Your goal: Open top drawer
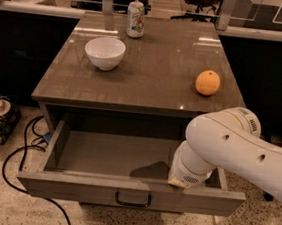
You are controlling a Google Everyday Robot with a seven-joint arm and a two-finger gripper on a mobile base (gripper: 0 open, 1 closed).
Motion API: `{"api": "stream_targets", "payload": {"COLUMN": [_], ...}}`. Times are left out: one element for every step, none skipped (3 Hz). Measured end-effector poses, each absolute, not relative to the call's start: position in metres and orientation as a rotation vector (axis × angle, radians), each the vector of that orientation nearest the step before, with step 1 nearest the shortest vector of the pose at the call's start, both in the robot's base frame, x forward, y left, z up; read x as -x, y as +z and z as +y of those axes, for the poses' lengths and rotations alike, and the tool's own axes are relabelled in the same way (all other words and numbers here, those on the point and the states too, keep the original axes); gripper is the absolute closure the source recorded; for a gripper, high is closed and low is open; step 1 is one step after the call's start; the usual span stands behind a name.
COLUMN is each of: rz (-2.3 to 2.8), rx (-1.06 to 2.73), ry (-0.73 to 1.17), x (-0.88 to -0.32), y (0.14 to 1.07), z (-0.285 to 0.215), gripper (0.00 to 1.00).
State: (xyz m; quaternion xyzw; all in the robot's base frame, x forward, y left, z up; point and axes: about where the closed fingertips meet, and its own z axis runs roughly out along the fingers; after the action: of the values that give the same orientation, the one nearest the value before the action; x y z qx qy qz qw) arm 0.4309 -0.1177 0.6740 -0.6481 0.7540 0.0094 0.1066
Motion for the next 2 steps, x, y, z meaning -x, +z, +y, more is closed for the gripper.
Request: {"api": "stream_targets", "payload": {"rz": [2.261, 2.285], "rx": [1.928, 1.944], "ry": [0.040, 0.119], "x": [-0.393, -0.353], "y": [0.693, 0.700], "z": [-0.108, -0.091], "gripper": [1.00, 1.00]}}
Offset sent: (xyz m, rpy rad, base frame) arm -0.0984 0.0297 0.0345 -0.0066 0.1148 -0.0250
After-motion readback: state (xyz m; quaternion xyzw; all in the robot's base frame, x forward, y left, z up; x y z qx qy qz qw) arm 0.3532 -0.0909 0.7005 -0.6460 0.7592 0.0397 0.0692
